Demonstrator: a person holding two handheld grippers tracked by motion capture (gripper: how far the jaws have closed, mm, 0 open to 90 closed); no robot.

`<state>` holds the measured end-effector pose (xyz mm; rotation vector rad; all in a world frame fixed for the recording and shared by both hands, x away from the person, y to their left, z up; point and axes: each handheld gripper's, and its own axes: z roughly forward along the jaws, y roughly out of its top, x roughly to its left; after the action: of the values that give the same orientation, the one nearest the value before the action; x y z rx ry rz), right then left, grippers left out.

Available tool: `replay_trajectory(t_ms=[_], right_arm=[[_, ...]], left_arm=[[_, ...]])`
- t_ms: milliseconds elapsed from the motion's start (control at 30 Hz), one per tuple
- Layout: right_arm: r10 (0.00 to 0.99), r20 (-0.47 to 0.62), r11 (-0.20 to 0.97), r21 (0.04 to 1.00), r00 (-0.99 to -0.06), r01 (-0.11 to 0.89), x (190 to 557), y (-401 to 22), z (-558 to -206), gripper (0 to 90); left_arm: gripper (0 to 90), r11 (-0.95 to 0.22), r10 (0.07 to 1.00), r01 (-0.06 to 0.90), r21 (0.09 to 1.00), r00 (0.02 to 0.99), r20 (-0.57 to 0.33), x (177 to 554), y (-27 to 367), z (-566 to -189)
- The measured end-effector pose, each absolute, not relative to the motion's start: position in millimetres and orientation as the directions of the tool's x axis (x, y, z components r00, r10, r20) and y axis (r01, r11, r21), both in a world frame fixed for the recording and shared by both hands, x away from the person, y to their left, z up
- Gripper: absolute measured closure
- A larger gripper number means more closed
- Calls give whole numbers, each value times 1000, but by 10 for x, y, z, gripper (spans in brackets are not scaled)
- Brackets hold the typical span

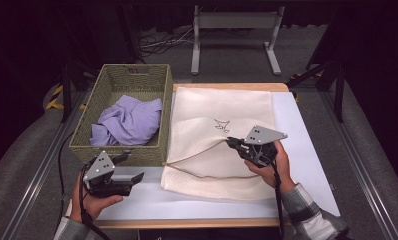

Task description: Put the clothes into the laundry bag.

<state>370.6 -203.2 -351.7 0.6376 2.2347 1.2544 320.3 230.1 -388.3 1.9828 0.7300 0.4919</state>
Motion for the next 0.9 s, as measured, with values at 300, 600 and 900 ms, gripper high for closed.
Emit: replay_trajectory(t_ms=[300, 600, 900], right_arm=[[615, -200, 468, 871, -763, 150, 3698, -2024, -3491, 877], [623, -195, 462, 873, -758, 156, 3698, -2031, -3479, 876], [616, -190, 468, 869, -765, 162, 3695, -2021, -3493, 876]], left_arm=[[186, -379, 685, 298, 876, 727, 48, 3318, 2363, -3791], [194, -381, 691, 286, 879, 719, 65, 3402, 2394, -3672], [175, -436, 687, 275, 857, 716, 120, 3726, 2375, -3417]])
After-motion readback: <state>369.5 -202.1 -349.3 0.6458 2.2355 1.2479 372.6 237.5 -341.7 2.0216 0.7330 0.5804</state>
